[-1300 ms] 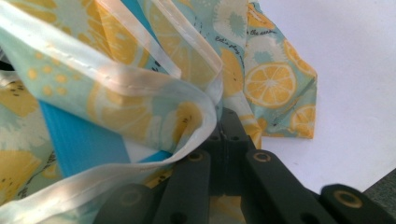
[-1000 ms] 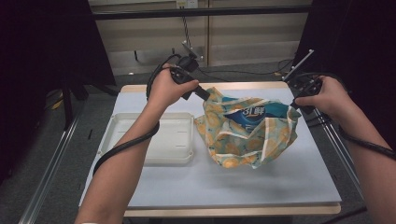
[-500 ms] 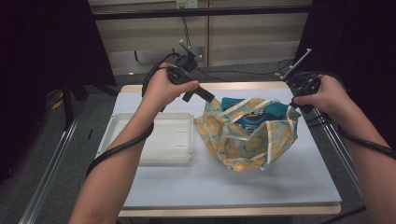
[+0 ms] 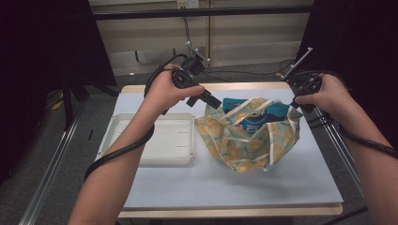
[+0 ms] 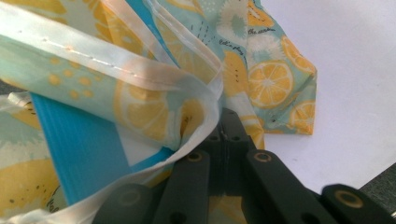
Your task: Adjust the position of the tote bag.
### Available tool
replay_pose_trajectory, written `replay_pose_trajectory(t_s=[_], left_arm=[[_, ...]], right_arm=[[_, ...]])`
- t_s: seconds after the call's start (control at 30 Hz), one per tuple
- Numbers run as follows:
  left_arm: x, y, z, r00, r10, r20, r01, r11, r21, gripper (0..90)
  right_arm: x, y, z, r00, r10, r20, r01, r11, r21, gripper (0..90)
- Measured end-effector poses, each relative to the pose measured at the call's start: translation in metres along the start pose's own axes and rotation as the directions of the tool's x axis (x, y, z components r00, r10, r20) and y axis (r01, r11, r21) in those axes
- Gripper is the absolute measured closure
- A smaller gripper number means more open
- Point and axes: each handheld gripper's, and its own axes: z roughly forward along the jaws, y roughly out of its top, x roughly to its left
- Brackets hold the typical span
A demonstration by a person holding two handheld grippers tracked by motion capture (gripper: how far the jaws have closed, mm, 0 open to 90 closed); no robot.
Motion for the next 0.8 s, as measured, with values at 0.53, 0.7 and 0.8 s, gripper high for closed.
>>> replay_pose_trajectory(t_s=[0.53,0.7,0.8], left_arm=[[-0.008,-0.001,0.011,0.9986,0.011,0.053,-0.011,0.9999,0.012,33.5],[-0.011,0.0,0.02,0.9975,0.027,0.065,-0.03,0.9986,0.043,35.6],[-0.012,0.001,0.026,0.9952,0.048,0.085,-0.053,0.9967,0.061,37.3]], right_arm=[[0.0,0.001,0.001,1.0,-0.007,0.003,0.007,1.0,0.004,89.6],[0.001,0.002,0.0,1.0,-0.006,0.006,0.006,1.0,0.006,89.5],[0.001,0.002,0.001,1.0,-0.003,0.005,0.003,1.0,0.007,89.4]])
